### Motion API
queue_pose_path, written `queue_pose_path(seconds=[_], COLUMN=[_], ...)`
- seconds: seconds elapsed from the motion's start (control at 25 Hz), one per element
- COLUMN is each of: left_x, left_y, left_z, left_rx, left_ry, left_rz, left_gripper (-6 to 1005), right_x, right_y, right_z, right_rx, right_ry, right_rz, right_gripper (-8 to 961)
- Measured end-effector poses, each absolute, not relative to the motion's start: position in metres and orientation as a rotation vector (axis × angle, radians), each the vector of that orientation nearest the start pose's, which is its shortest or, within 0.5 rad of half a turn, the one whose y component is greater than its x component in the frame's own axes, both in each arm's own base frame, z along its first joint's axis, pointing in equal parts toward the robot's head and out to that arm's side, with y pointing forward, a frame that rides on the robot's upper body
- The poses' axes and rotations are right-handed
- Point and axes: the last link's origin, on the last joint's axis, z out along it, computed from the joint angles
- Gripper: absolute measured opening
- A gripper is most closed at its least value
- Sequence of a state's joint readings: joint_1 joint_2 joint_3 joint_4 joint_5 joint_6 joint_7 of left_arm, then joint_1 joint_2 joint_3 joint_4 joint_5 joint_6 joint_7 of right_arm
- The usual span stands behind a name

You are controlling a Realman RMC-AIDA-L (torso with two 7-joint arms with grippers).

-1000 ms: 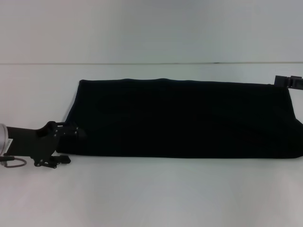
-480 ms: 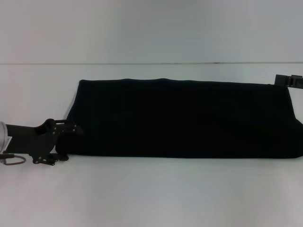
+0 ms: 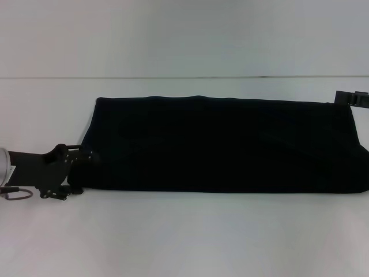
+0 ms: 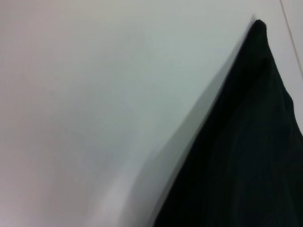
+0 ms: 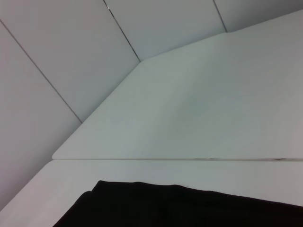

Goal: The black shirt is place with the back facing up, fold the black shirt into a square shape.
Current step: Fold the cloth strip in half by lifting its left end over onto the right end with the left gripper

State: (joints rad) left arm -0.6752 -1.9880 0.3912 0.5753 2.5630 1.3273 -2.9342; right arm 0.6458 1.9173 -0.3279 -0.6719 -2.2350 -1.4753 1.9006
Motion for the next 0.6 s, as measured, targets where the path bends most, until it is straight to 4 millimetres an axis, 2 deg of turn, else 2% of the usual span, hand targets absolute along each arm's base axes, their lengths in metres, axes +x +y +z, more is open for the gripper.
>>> queue_pose_path(seconds=[0.36,0.6], left_x=[-0.3239,-0.3230], left_y=[0.3716,0.3732], left_z=[0.0332,0.0338], left_rx=[1.789,1.888], left_ry=[2.883,2.837], left_rz=[0.579,0.572], left_gripper=[881,880], right_x=[0.2957,0.2959], right_y=[0.3850,0.3851], right_z=[0.1038,0.1040], right_rx=[-2.270,-2.271], right_ry=[1.214,1.208], right_rz=[0.673,0.672], right_gripper=[930,931])
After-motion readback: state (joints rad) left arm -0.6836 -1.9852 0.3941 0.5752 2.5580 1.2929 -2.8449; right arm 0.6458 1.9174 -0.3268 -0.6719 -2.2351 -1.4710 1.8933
